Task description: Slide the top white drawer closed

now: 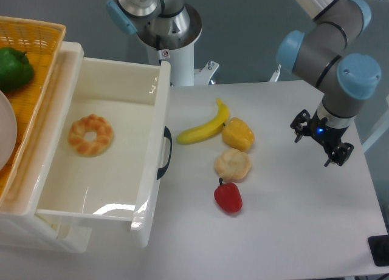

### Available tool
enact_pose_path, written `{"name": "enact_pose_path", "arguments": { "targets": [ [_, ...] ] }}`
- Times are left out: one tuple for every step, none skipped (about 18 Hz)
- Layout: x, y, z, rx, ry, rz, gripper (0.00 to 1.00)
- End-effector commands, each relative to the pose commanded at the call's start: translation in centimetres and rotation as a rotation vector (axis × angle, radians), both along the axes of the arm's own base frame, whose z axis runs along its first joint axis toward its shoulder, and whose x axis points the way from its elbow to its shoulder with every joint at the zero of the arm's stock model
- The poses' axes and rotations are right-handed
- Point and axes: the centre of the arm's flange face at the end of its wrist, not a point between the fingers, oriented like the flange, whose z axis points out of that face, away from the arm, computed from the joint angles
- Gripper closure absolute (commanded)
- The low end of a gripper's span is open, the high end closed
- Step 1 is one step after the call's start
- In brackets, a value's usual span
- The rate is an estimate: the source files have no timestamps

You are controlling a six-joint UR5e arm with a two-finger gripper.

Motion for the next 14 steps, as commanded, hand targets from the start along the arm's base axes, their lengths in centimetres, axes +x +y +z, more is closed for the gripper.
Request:
{"name": "enact_pose_path", "arguments": {
  "targets": [
    [0.1, 0.2, -0.2, -0.002, -0.002, -0.003, 0.0],
    [0.1, 0.3, -0.1, 0.0, 0.003, -0.001, 0.0],
    [-0.1, 0.4, 0.0, 0.003, 0.018, 0.005, 0.0],
    [-0.1, 0.6, 0.0, 0.007, 0.027, 0.021, 0.0],
    [0.0, 0.7, -0.1, 0.011, 0.036, 0.032, 0.0],
    [0.2, 0.8, -0.7, 0.012, 0.036, 0.04, 0.0],
    [0.2, 0.7, -1.3, 0.019, 0.044, 0.049, 0.0],
    [0.3, 0.3, -1.9, 0.022, 0.041, 0.056, 0.0],
    [0.5, -0.3, -2.3, 0.024, 0.036, 0.064, 0.0],
    [0.4, -0.9, -2.2, 0.025, 0.036, 0.073, 0.0],
    [0.5, -1.1, -2.0, 0.026, 0.038, 0.077, 0.0],
    [0.5, -1.2, -1.8, 0.025, 0.04, 0.084, 0.0],
    [0.5, -1.3, -1.6, 0.025, 0.041, 0.097, 0.0],
    [0.6, -1.2, -1.4, 0.025, 0.041, 0.119, 0.0]
  ]
}}
